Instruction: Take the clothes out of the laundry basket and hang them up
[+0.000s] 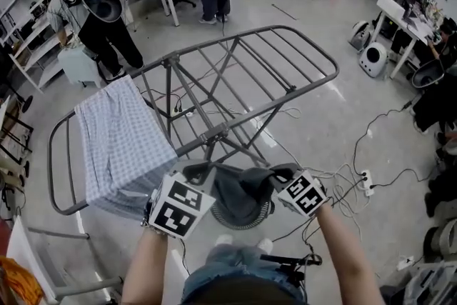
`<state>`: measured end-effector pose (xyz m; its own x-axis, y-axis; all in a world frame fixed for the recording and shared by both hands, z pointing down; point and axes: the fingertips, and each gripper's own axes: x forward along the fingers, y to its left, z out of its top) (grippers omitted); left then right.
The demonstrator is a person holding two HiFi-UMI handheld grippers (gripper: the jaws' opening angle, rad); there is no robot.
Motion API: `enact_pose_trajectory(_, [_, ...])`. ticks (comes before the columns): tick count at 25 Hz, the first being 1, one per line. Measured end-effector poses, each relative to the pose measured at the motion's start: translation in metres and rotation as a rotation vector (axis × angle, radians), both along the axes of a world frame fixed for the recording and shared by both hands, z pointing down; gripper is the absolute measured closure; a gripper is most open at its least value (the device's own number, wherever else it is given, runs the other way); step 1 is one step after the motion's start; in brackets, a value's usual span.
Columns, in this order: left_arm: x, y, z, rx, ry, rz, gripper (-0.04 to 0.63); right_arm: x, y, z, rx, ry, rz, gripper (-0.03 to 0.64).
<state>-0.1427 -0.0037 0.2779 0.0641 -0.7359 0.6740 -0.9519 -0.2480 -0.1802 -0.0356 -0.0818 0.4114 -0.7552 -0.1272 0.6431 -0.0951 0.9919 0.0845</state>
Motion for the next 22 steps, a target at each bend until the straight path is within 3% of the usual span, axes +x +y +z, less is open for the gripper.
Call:
enact_pose_trajectory(4, [-0.003, 0.002, 0.019, -0.017, 0.046, 0.010, 0.571, 0.024, -0.037, -0.056, 0.047, -0.094, 0.209, 0.611])
enact_pose_trajectory(8, [0.015, 0.001, 0.060, -0.062, 0.064, 0.101, 0.571, 0.038, -0.056, -0.109, 0.125, -0.187, 0.430, 0.611])
enact_pose_trajectory(13, [0.059, -0.005, 0.092, -0.097, 0.104, 0.241, 0.571, 0.031, -0.045, -0.167, 0.356, -0.182, 0.441, 0.611])
enact_pose_trajectory(17, [0.099, -0.016, 0.094, 0.002, 0.150, 0.335, 0.571, 0.035, -0.036, -0.195, 0.451, -0.198, 0.451, 0.611])
enact_pose_trajectory(21, [0.112, -0.018, 0.088, 0.117, 0.092, 0.501, 0.562, 0.037, -0.028, -0.213, 0.493, -0.212, 0.484, 0.611])
enact_pose_trajectory(22, [0.112, -0.016, 0.087, 0.113, 0.084, 0.547, 0.516, 0.038, -0.026, -0.218, 0.500, -0.214, 0.490, 0.611])
